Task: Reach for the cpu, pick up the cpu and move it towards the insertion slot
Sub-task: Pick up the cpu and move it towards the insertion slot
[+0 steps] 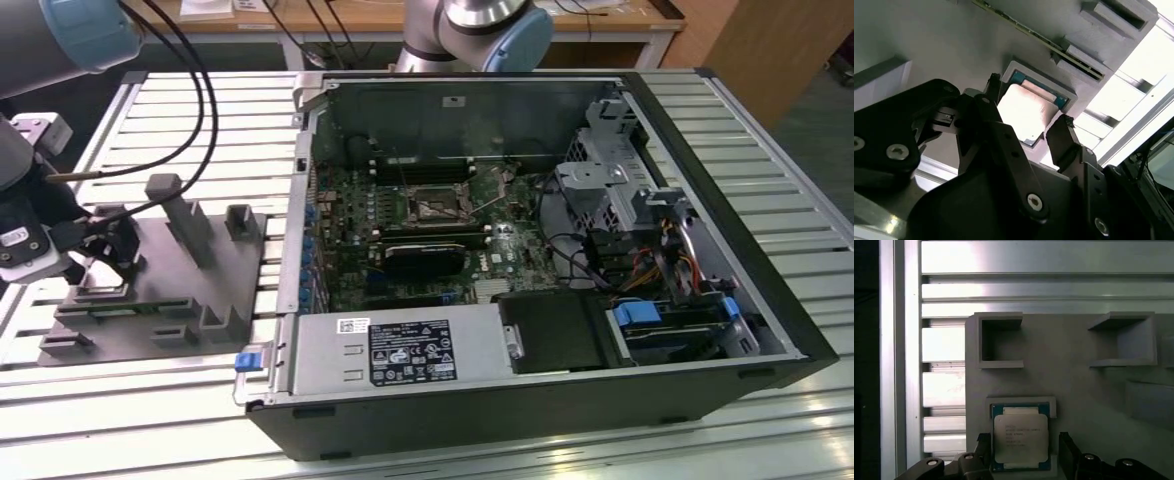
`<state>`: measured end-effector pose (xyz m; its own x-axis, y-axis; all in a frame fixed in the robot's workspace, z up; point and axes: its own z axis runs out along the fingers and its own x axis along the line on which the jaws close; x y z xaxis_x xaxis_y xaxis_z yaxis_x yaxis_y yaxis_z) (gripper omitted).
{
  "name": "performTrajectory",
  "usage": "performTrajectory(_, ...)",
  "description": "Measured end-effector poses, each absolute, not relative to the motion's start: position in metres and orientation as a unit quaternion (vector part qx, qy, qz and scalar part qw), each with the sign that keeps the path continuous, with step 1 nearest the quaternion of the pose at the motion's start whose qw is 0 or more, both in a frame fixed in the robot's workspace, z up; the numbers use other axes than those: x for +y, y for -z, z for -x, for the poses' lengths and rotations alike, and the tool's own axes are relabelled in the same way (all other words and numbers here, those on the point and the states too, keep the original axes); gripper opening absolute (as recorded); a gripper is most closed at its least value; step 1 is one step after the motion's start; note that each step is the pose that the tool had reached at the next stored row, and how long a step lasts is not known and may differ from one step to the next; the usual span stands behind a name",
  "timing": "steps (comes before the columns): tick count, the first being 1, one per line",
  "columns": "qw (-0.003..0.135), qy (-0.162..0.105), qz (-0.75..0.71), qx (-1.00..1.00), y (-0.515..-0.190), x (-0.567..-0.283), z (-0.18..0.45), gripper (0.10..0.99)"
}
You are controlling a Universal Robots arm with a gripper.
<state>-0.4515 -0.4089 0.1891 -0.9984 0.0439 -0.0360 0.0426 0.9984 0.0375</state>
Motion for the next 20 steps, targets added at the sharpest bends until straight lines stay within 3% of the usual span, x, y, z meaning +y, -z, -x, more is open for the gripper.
performTrajectory(20,0.018,-0.018,-0.022,0.999,-0.1817,-0.4031,0.4551,0.647)
